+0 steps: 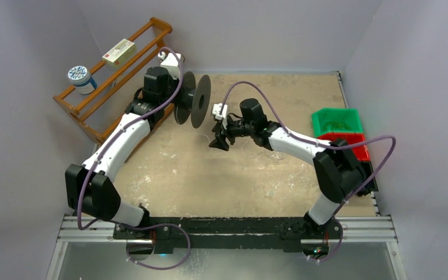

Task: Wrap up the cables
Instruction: Wrap the cable around the cable reel.

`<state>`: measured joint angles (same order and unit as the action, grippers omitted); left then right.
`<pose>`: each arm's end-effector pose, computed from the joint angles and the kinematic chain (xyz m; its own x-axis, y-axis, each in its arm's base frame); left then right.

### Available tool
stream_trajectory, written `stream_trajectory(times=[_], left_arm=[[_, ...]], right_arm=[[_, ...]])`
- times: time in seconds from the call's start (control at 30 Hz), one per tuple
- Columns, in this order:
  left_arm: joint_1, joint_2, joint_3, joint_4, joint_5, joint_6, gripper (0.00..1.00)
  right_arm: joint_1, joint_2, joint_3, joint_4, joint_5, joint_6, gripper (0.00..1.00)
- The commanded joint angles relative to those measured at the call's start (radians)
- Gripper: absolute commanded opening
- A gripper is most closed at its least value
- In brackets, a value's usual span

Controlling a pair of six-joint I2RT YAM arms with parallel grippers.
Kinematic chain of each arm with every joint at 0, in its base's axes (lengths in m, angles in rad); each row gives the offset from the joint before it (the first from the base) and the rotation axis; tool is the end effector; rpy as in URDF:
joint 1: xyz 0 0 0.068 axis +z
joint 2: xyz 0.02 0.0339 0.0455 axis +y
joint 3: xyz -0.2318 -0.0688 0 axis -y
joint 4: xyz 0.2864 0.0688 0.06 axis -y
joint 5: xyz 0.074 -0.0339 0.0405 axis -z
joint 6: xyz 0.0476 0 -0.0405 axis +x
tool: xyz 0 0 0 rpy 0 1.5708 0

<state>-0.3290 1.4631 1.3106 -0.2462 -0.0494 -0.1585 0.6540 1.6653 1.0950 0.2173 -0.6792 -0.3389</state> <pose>0.3786 -0.1268 0.3126 -0.4069 -0.0276 -0.9130 0.2181 0.9677 -0.1265 0.3148 0.2790 0.2018 0.0541 -0.2844 -0.9572 -0.9789 0.1743 -0.1071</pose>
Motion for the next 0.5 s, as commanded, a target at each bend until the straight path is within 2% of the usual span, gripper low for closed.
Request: stream_trajectory(times=[0.0, 0.13, 0.2, 0.3, 0.4, 0.47], left_arm=[[0.028, -0.075, 0.002, 0.140, 0.045, -0.073, 0.00], [0.037, -0.089, -0.009, 0.151, 0.045, -0.082, 0.00], [0.042, -0.100, -0.019, 0.160, 0.070, -0.086, 0.00], [0.050, -0.122, -0.049, 0.186, 0.082, -0.093, 0.00], [0.057, -0.141, -0.066, 0.197, 0.094, -0.099, 0.00], [0.060, -0.146, -0.065, 0.196, 0.099, -0.103, 0.00]], right_arm=[[0.005, 0.083, 0.044, 0.052, -0.042, 0.119, 0.66], [0.008, 0.137, 0.061, 0.059, -0.019, 0.172, 0.65], [0.010, 0.152, 0.063, 0.070, -0.008, 0.187, 0.60], [0.007, 0.175, 0.080, 0.045, -0.068, 0.203, 0.39], [0.004, 0.173, 0.091, 0.039, -0.082, 0.194, 0.07], [0.000, 0.164, 0.095, 0.035, -0.087, 0.181, 0.00]])
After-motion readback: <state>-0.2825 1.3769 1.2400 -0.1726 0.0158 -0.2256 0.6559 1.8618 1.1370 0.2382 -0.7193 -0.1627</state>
